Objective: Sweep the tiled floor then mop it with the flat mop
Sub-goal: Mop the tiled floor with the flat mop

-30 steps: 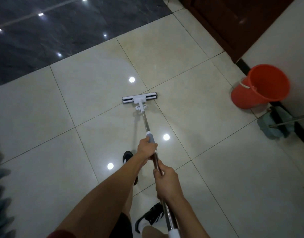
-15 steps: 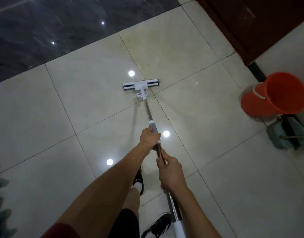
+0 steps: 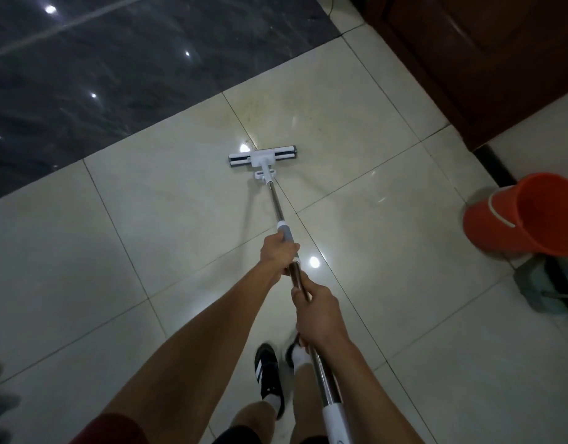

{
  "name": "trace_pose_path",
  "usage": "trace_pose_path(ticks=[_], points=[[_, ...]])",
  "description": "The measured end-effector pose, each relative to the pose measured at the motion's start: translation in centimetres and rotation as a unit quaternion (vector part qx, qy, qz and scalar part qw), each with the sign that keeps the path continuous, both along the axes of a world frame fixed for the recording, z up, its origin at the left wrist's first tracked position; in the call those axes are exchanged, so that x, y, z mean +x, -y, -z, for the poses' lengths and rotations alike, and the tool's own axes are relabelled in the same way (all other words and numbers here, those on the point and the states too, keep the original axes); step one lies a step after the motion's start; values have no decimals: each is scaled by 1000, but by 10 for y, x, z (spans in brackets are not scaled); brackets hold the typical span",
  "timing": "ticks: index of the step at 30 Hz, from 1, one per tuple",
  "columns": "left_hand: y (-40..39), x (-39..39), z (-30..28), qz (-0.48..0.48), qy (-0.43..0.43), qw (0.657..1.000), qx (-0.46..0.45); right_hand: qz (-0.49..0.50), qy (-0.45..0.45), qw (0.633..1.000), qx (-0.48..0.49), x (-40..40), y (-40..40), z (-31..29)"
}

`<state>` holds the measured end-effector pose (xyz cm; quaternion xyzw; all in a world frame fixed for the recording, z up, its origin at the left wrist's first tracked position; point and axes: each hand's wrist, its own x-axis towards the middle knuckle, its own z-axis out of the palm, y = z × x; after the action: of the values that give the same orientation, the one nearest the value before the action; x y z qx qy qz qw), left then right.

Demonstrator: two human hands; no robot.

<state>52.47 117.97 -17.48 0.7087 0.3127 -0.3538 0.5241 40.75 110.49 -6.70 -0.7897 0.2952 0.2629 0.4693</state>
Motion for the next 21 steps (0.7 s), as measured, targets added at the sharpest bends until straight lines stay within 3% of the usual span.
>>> trace_pose_path(ticks=[21], points=[[1, 299, 2, -65, -2, 998, 9, -37, -9, 999, 15, 306, 9, 5]])
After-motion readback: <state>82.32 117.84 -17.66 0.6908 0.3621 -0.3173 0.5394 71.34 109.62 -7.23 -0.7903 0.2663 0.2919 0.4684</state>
